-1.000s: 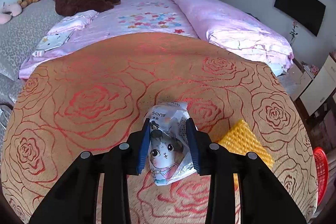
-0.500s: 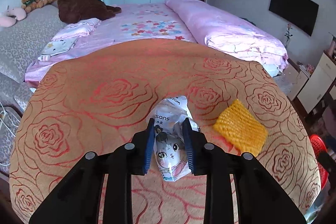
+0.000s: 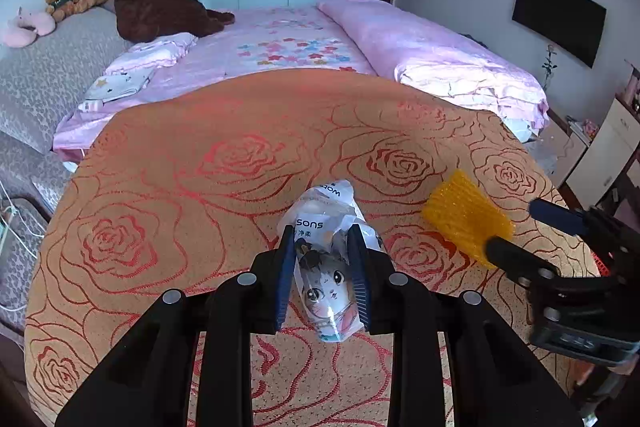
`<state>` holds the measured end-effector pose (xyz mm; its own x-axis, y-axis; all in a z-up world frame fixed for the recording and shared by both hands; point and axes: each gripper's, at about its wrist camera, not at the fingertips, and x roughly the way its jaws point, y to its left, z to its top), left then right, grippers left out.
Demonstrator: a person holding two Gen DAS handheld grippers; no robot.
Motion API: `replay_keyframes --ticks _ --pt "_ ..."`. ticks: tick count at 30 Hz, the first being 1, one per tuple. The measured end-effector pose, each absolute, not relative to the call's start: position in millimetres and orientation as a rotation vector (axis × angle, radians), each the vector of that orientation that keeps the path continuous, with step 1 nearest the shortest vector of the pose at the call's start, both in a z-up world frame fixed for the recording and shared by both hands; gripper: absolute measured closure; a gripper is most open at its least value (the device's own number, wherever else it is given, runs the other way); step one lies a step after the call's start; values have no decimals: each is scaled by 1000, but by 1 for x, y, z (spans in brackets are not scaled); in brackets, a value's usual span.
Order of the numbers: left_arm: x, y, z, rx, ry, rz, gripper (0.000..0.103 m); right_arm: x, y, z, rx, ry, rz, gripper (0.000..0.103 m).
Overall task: Collect trash
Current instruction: 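Grasp the other yellow foam sleeve with the right tool while the left tool holds the bag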
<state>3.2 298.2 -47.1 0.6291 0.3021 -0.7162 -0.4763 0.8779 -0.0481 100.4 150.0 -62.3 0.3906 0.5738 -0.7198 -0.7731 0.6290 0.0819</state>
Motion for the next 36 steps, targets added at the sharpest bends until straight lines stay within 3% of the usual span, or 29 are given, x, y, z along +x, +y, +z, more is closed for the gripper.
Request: replay_keyframes --ticks 6,12,15,17,22,25,27,29,32,36 --pt "2 306 -57 -281 795 454 78 110 173 -74 -323 819 868 30" --pt "0 309 -58 -312 790 436 76 110 189 -83 -378 861 891 45" --pt "-2 313 -60 -357 794 422 64 109 188 -82 -377 855 881 52" --pt "-3 315 -62 -389 800 409 48 109 187 -82 -369 860 884 54" --pt "-4 311 -65 -389 804 407 48 108 182 -84 -374 868 881 58" --pt "-3 304 -65 -370 803 392 51 108 181 -84 -372 866 879 61" --pt "-2 298 -65 -343 806 375 69 105 178 -84 -367 856 876 66" --pt "0 294 -65 -329 805 365 76 103 174 -81 -365 836 875 70" --pt "0 290 -63 -312 799 360 81 100 170 -74 -353 816 873 78" --pt "-2 290 -57 -303 782 362 83 98 166 -72 -341 815 876 79"
